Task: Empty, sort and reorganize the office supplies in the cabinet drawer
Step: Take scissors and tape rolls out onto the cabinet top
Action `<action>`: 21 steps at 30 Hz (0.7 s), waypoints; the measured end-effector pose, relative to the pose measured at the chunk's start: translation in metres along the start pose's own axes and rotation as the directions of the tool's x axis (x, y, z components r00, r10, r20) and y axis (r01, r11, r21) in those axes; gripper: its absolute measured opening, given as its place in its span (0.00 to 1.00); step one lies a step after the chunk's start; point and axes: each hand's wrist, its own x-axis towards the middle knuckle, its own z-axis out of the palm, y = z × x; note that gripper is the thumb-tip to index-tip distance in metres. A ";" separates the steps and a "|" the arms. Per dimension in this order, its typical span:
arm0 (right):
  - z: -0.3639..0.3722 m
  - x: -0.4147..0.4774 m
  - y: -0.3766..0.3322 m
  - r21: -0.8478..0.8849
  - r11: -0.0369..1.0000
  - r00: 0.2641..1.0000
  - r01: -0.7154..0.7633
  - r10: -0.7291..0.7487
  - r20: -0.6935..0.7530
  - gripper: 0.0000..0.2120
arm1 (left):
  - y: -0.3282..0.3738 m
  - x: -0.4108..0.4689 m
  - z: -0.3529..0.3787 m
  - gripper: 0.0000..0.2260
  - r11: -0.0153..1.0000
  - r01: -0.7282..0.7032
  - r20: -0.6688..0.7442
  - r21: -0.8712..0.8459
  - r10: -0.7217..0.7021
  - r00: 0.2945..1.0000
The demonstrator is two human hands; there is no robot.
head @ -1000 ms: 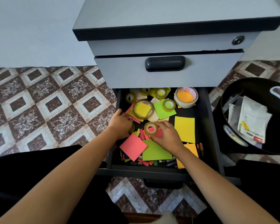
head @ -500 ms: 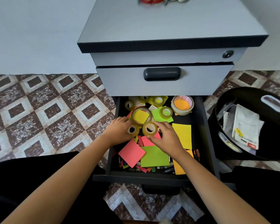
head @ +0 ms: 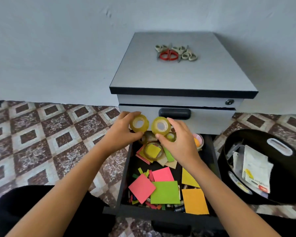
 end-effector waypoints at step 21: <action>-0.023 0.153 -0.074 -0.402 0.911 0.994 -0.097 0.109 0.007 0.26 | 0.033 0.114 -0.072 0.28 0.981 0.119 -0.210 0.152 -0.086 0.974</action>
